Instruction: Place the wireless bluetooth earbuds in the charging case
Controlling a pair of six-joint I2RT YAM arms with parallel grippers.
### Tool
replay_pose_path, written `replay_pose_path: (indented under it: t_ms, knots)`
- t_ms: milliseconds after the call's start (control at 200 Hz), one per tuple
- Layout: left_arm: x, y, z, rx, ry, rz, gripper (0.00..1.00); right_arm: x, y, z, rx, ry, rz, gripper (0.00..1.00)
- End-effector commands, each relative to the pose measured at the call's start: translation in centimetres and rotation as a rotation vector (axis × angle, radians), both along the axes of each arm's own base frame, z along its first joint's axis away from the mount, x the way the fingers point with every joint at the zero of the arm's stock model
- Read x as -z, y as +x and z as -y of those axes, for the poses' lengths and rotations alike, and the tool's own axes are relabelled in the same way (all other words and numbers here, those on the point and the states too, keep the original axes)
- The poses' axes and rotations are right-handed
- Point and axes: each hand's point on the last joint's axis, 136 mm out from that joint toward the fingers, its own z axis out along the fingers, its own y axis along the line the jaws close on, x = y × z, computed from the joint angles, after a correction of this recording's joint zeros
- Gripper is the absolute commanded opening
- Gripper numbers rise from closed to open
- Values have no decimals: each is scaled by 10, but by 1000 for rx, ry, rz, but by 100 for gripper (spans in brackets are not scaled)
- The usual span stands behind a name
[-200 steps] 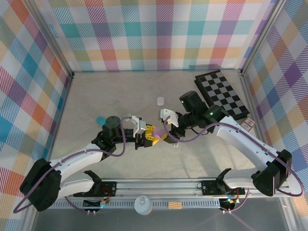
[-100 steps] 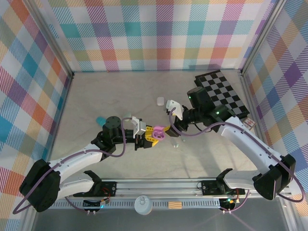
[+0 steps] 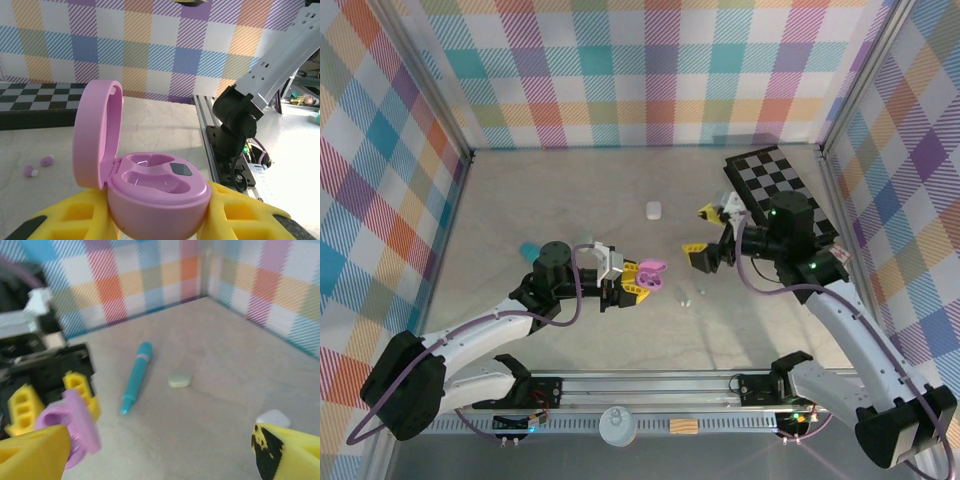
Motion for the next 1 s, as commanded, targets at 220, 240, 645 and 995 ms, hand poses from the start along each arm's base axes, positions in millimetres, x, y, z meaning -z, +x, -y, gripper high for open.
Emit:
replay_pose_path:
  t_ms: [220,240,645,995]
  knots:
    - [-16,-3,6,35,-34,42,20,116,104,90,720,-139,-540,83]
    - [-16,-2,7,35,-33,40,20,125,106,93,731,-178,-559,82]
    - [-19,-2,8,42,-36,31,20,232,114,124,785,-975,-585,55]
    - [-19,-5,4,31,-26,37,20,261,130,117,737,-1249,-476,39]
